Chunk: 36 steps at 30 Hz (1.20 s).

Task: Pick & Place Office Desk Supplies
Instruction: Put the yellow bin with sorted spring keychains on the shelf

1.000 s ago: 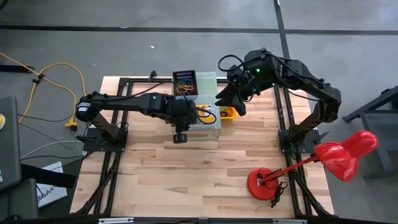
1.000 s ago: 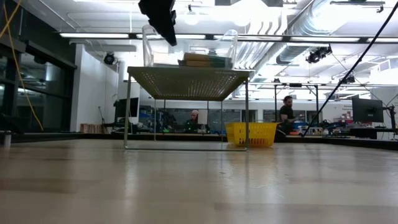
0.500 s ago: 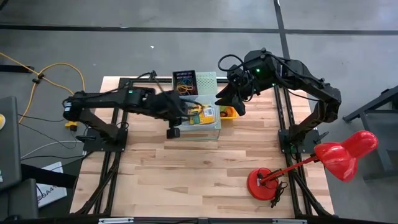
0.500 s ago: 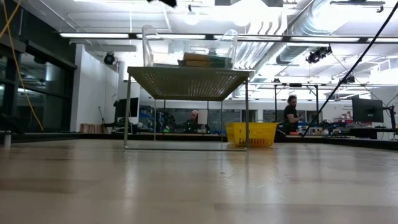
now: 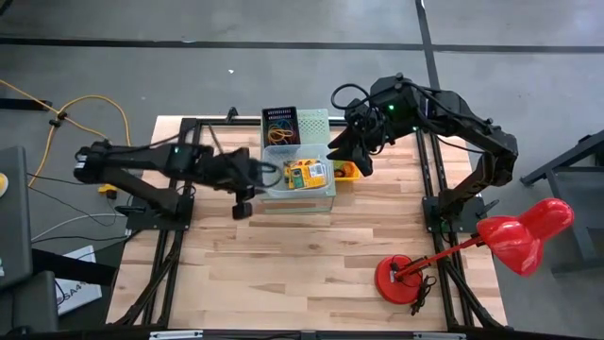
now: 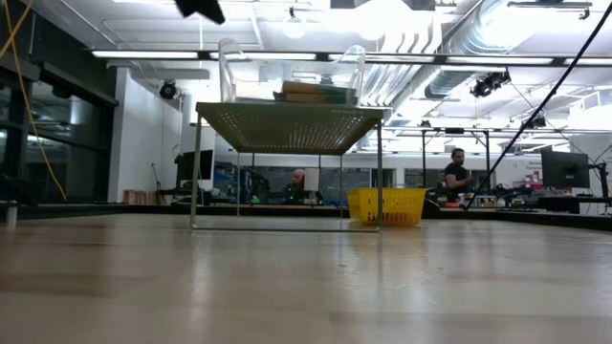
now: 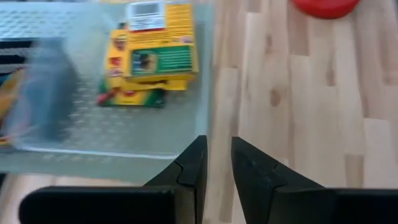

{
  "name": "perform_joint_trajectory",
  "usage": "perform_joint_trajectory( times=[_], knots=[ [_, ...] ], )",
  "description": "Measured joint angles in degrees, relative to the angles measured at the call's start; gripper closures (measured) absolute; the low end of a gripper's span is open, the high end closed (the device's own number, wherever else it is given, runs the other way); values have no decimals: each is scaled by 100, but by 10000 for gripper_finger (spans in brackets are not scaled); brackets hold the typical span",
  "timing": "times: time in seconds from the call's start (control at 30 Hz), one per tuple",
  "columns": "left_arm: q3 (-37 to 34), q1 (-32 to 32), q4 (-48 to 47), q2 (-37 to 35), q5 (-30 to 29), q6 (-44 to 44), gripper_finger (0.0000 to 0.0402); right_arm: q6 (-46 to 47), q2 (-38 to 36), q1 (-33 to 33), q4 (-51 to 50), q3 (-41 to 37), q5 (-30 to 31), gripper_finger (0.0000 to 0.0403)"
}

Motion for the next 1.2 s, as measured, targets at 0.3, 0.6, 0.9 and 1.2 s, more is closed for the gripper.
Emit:
perform_joint_trajectory(
  times=[0.3, 0.6, 0.9, 1.2],
  knots=[
    [-2526, -741, 2108, -1440, 34, -444, 334, 0, 1, 0, -78, -2, 0, 253],
    [-4456, -1400, 3949, -2497, 28, -492, 334, 0, 4, 0, -78, -2, 0, 253],
    [-5985, -1692, 5363, -3217, 17, -480, 334, 0, 4, 0, -73, -2, 10, 253],
    [-6800, -1694, 6045, -3838, 19, -515, 334, 30, 4, 0, -63, -2, 17, 253]
  ],
)
